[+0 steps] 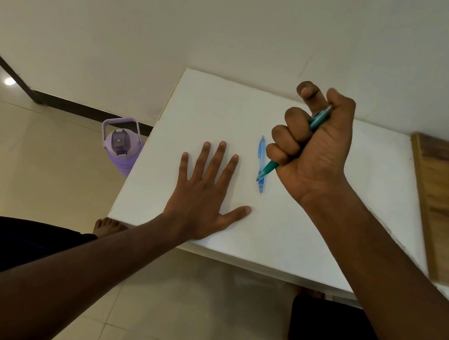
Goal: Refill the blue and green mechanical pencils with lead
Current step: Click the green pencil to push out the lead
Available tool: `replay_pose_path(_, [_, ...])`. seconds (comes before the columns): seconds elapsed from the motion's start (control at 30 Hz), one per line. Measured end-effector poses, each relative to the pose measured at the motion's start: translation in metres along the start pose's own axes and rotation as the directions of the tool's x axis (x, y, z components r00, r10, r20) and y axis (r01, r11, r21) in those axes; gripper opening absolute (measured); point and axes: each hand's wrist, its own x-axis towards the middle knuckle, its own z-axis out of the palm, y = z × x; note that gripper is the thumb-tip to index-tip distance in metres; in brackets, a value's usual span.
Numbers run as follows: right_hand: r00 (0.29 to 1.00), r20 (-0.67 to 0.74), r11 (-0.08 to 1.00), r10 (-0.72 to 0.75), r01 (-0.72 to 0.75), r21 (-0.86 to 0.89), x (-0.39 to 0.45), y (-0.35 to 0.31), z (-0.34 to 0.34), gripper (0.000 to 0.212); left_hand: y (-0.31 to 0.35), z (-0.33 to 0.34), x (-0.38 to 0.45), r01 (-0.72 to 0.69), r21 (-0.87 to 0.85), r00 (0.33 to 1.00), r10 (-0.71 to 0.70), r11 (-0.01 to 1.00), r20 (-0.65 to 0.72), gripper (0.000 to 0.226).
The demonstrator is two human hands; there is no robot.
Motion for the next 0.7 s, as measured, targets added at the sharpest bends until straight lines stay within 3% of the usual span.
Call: replay_pose_path(0.7, [0.999, -0.022, 1.0, -0.023, 0.023, 0.016, 0.0016, -0.0015, 0.0006, 0.038, 0.0003, 0.0001, 0.0011, 0.005, 0.003, 1.0, -0.005, 1.0, 0.003, 0.108])
